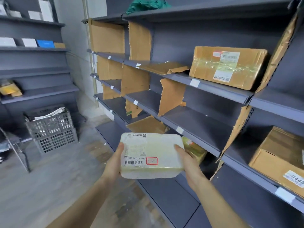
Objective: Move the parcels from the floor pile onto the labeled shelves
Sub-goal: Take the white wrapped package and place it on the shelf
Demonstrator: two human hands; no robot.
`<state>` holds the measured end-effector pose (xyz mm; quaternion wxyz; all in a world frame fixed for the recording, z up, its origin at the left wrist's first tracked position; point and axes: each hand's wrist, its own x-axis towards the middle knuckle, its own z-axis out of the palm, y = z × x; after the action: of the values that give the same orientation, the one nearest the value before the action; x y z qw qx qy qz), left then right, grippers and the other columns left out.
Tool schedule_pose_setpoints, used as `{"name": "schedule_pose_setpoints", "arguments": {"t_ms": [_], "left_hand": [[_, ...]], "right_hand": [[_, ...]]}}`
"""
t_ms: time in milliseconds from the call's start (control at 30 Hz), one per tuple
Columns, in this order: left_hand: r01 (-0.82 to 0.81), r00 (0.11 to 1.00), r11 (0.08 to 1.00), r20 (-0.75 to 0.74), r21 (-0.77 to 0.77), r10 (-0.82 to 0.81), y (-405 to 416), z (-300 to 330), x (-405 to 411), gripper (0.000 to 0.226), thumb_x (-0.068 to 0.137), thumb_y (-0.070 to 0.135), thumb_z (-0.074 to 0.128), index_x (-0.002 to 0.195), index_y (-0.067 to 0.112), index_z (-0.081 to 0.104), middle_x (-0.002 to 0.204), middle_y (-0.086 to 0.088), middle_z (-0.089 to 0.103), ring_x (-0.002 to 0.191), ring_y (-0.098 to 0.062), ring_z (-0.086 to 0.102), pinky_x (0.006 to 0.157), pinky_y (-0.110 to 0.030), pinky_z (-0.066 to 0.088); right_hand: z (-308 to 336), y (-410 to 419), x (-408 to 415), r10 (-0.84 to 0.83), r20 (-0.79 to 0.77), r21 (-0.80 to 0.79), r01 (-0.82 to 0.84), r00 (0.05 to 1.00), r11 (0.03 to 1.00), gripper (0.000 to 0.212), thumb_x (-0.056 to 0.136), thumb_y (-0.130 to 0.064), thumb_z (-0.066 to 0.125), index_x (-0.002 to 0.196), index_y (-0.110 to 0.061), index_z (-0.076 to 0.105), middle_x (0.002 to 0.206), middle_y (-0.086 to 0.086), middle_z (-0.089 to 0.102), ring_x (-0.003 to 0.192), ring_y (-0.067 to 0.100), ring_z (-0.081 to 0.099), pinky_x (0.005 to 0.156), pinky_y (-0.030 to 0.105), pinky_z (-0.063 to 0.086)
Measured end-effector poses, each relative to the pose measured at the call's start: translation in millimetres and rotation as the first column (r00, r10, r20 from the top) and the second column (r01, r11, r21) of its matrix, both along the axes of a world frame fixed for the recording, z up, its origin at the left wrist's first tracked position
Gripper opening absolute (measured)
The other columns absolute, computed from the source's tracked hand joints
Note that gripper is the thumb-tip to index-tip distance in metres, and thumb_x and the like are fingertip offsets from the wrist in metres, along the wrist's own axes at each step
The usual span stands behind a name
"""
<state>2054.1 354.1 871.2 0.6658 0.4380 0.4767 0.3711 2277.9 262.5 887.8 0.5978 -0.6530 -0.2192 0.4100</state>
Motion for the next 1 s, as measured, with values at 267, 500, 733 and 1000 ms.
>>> {"name": "schedule_pose_setpoints", "arguments": {"t_ms": [267, 500, 733, 1000], "left_hand": [[-0.117, 0.993, 0.993, -0.032, -0.018, 0.116, 71.9, -22.5, -24.2, 0.051, 0.093, 0.064, 0.045, 0.108, 0.025, 0.073, 0.093, 0.000, 0.078, 0.082, -0.016, 0.075, 0.067, -0.030, 0.051], [0.027, 0.998, 0.999, -0.047, -0.044, -0.029, 160.9, -44.9, -23.6, 0.060, 0.083, 0.074, 0.050, 0.105, 0.025, 0.076, 0.100, -0.001, 0.078, 0.090, -0.020, 0.075, 0.080, -0.036, 0.054], [0.294, 0.955, 0.953, -0.016, -0.076, -0.296, 223.5, -40.7, 13.9, 0.056, 0.084, 0.076, 0.049, 0.108, 0.031, 0.074, 0.103, 0.000, 0.077, 0.094, -0.022, 0.075, 0.091, -0.042, 0.053], [0.456, 0.871, 0.877, -0.130, -0.149, -0.475, 237.4, -45.9, 93.8, 0.052, 0.086, 0.074, 0.047, 0.102, 0.032, 0.074, 0.092, 0.005, 0.078, 0.092, -0.018, 0.072, 0.098, -0.041, 0.050]], "right_hand": [[-21.7, 83.7, -25.3, 0.087, -0.009, -0.048, -0.088, 0.996, 0.995, 0.033, 0.097, -0.039, 0.063, 0.126, -0.023, 0.063, 0.103, -0.002, 0.078, 0.093, 0.015, 0.071, 0.068, 0.030, 0.051], [-43.0, 143.9, -31.7, 0.019, -0.011, -0.115, -0.020, 1.000, 0.993, 0.036, 0.097, -0.045, 0.062, 0.129, -0.028, 0.062, 0.112, -0.003, 0.076, 0.104, 0.016, 0.069, 0.070, 0.028, 0.051], [-57.2, 170.5, -18.8, -0.231, 0.017, -0.115, 0.231, 0.973, 0.966, 0.040, 0.091, -0.055, 0.065, 0.123, -0.031, 0.066, 0.116, -0.007, 0.074, 0.113, 0.019, 0.065, 0.102, 0.041, 0.048], [-69.4, 141.0, 20.3, -0.486, 0.011, -0.198, 0.478, 0.874, 0.856, 0.045, 0.092, -0.058, 0.063, 0.125, -0.028, 0.064, 0.118, -0.001, 0.071, 0.113, 0.026, 0.062, 0.104, 0.044, 0.047]]}}
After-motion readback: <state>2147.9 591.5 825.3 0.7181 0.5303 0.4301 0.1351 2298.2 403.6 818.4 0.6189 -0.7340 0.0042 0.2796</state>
